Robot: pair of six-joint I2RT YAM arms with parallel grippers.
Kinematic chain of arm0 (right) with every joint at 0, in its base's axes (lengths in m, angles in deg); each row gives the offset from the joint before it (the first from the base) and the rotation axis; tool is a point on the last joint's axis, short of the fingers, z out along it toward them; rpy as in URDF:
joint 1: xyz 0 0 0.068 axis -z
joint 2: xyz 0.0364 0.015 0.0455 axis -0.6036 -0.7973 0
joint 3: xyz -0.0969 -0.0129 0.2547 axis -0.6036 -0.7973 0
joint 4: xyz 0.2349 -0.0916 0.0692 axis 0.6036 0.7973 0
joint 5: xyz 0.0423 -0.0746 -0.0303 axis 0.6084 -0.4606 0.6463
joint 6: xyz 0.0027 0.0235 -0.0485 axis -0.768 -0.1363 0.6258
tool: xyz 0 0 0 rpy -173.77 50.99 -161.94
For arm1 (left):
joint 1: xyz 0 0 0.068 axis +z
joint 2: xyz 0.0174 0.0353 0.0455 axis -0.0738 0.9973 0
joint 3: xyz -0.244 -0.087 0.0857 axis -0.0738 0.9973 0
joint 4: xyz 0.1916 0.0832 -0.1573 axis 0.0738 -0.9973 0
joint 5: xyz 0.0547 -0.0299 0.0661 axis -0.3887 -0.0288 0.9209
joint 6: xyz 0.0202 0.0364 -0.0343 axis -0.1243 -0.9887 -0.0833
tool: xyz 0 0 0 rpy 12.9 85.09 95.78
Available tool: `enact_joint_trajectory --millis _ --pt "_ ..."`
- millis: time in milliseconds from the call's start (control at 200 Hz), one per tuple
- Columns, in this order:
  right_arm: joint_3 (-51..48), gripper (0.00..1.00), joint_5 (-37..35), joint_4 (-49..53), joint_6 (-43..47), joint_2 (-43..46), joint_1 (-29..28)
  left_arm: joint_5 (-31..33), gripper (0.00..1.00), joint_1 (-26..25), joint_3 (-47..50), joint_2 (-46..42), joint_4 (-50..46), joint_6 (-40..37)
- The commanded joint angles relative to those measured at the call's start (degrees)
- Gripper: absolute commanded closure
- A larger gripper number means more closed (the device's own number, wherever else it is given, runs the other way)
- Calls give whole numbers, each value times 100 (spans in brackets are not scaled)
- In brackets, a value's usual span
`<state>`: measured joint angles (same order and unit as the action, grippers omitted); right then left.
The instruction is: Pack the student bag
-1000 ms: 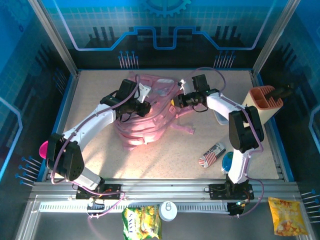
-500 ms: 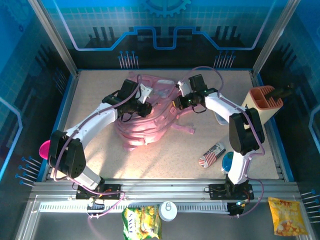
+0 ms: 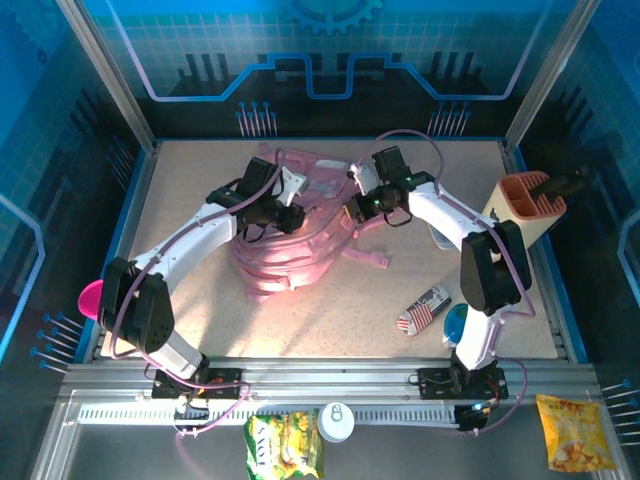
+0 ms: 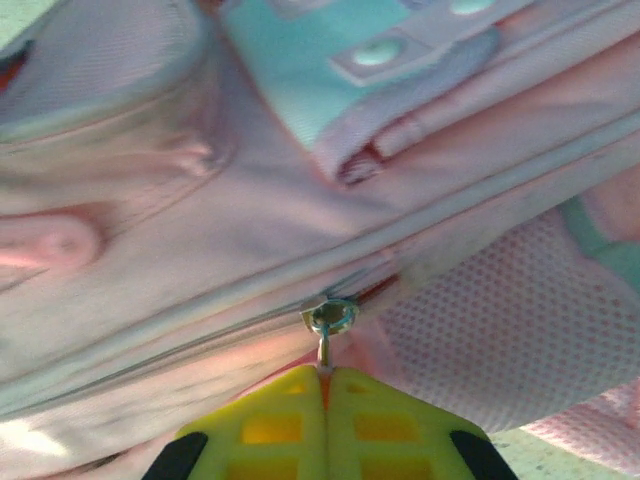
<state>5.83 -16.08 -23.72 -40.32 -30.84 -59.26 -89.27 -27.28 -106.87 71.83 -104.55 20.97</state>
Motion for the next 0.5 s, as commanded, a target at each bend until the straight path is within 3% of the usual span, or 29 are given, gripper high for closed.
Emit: enact_joint_trajectory --millis 0,195,495 --pt "-168 100 887 364 -46 461 -200 -13 100 29 -334 62 485 339" --pt "-828 100 1536 -434 -681 938 -406 -21 100 29 -367 226 909 975" --pt "-1525 100 1342 -1462 -1395 1146 -880 -319 100 32 -756 741 1084 1823"
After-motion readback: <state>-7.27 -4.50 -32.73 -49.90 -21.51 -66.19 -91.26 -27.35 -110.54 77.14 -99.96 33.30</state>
